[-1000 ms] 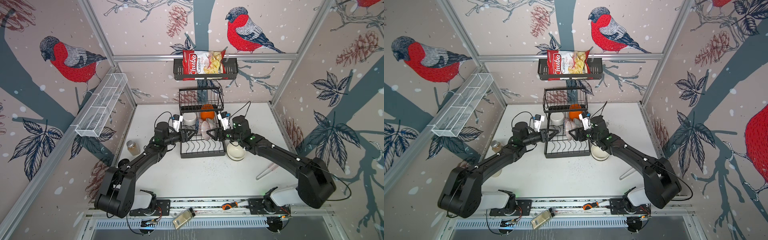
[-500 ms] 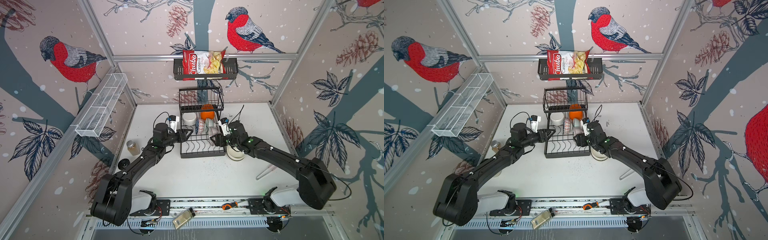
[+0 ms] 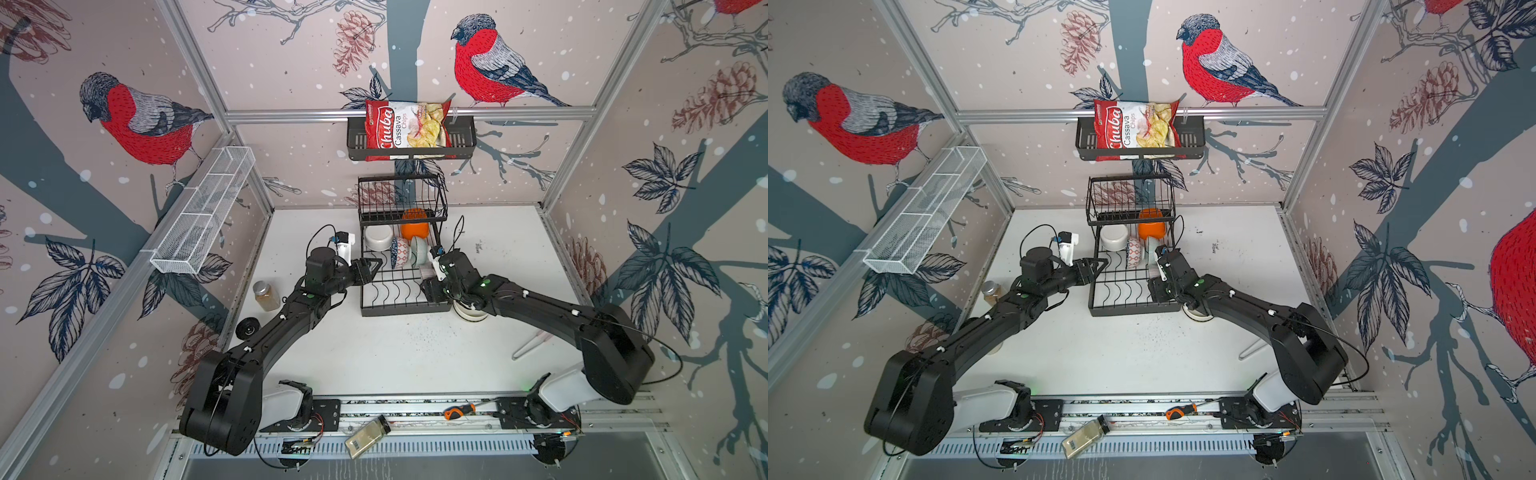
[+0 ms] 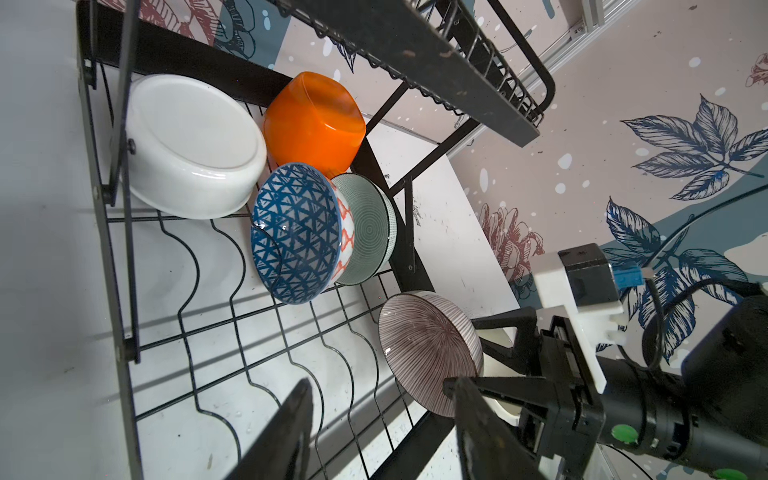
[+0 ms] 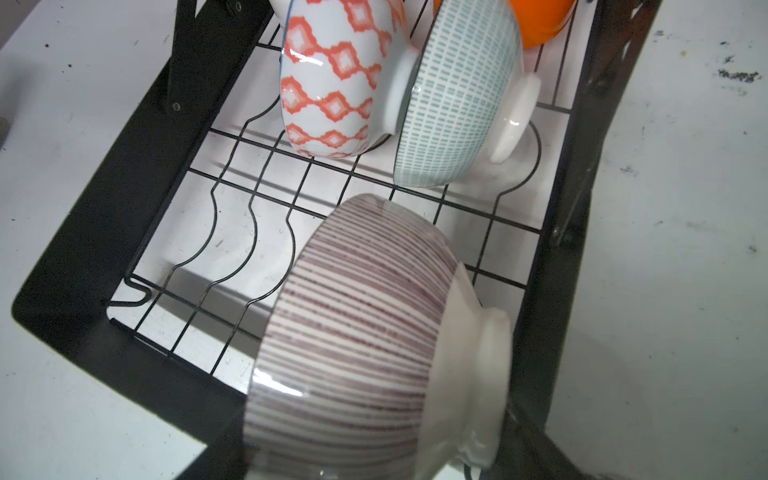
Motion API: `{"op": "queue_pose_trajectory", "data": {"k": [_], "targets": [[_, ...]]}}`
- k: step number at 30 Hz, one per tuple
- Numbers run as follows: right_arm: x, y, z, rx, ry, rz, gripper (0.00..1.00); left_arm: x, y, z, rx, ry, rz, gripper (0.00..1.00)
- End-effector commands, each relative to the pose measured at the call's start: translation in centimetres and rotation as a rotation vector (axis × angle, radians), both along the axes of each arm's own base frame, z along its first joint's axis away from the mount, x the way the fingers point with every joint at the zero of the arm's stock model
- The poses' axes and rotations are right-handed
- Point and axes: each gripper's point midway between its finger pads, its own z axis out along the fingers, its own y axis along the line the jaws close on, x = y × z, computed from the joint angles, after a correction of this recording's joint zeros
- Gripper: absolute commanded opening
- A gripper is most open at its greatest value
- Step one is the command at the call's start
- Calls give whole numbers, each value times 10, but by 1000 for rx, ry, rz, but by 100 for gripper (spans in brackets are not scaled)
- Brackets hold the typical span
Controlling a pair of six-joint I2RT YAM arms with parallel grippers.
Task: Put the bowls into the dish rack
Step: 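Lower the bowl into the rack slots with the right gripper while the left gripper releases, then open the right gripper and draw it back from the standing bowl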
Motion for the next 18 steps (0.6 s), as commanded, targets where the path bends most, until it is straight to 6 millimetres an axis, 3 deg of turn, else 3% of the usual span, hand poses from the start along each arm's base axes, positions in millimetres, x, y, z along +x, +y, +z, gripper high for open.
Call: {"op": "queue_pose_trajectory", "data": {"k": [1, 18], "targets": [[9, 1, 4, -33, -48, -16, 44, 0, 2, 1, 16, -21, 3, 54], [5, 18, -17, -67, -4, -1, 43, -6, 6, -1, 34, -27, 17, 54]]}}
